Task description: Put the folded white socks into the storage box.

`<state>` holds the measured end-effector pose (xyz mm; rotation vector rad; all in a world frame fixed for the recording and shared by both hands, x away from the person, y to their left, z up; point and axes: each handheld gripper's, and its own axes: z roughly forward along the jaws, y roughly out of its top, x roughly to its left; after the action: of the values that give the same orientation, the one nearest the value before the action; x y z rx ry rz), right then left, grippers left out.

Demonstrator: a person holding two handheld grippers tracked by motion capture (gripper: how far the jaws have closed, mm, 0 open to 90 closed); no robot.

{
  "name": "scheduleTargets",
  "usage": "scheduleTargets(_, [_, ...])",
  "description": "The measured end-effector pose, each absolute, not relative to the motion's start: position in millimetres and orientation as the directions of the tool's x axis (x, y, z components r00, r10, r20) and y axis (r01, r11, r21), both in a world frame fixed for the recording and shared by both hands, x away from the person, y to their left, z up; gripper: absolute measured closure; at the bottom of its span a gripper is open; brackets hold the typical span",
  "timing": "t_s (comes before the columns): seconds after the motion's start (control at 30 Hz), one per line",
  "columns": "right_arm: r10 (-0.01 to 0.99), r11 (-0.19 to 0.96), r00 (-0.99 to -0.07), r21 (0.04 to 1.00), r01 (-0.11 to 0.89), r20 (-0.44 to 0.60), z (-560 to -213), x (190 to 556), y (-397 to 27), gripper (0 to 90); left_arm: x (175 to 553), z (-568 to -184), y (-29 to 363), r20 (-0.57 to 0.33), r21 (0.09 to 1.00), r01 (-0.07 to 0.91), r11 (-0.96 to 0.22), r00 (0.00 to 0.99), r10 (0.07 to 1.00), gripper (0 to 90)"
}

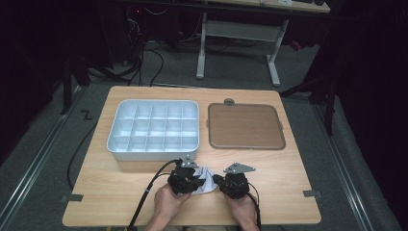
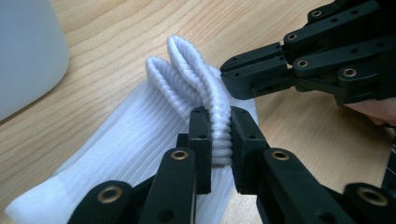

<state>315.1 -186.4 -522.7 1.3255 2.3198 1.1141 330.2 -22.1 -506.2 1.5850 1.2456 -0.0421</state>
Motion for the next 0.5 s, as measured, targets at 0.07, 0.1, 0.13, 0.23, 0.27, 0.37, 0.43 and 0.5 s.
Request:
scheduleTargets(0.07, [0.818, 0.295, -0.555, 0.719, 0.629, 0.151, -523.3, 315.4, -186.6, 86.7, 330.5, -508.2, -23.7, -0.580, 0.688, 0.716, 0.113, 0.450, 0.679, 80.6])
scheduleTargets(0.1, [0.820, 0.294, -0.553, 0.717, 0.631, 0.150, -523.5, 315.5, -186.3, 86.8, 330.5, -508.8, -24.1, -0.577, 0.689, 0.717, 0.107, 0.453, 0.680, 80.7])
scheduleTargets(0.13, [0.821, 0.297, -0.552, 0.716, 0.632, 0.147, -523.5, 315.5, -186.3, 86.8, 330.5, -509.5, -25.1, -0.578, 0.688, 0.717, 0.109, 0.451, 0.680, 80.7])
scheduleTargets(0.23, [0.820, 0.300, -0.554, 0.716, 0.630, 0.144, -524.3, 316.0, -185.5, 86.9, 331.4, -511.9, -27.0, -0.574, 0.687, 0.719, 0.101, 0.453, 0.682, 80.8])
scheduleTargets(0.27, [0.821, 0.301, -0.553, 0.715, 0.631, 0.143, -524.6, 316.1, -185.3, 86.8, 331.4, -512.6, -27.7, -0.572, 0.688, 0.719, 0.097, 0.455, 0.682, 80.7])
scheduleTargets(0.37, [0.822, 0.300, -0.551, 0.713, 0.634, 0.145, -525.0, 316.3, -184.7, 86.9, 331.0, -515.4, -30.6, -0.566, 0.692, 0.717, 0.089, 0.462, 0.682, 80.7])
scheduleTargets(0.43, [0.821, 0.304, -0.554, 0.714, 0.630, 0.139, -525.3, 316.5, -184.5, 86.8, 332.1, -516.0, -30.5, -0.574, 0.686, 0.721, 0.095, 0.456, 0.680, 80.6])
scheduleTargets(0.5, [0.823, 0.303, -0.550, 0.709, 0.637, 0.142, -524.8, 316.2, -183.9, 86.8, 332.2, -516.2, -30.1, -0.575, 0.687, 0.720, 0.096, 0.458, 0.678, 80.4])
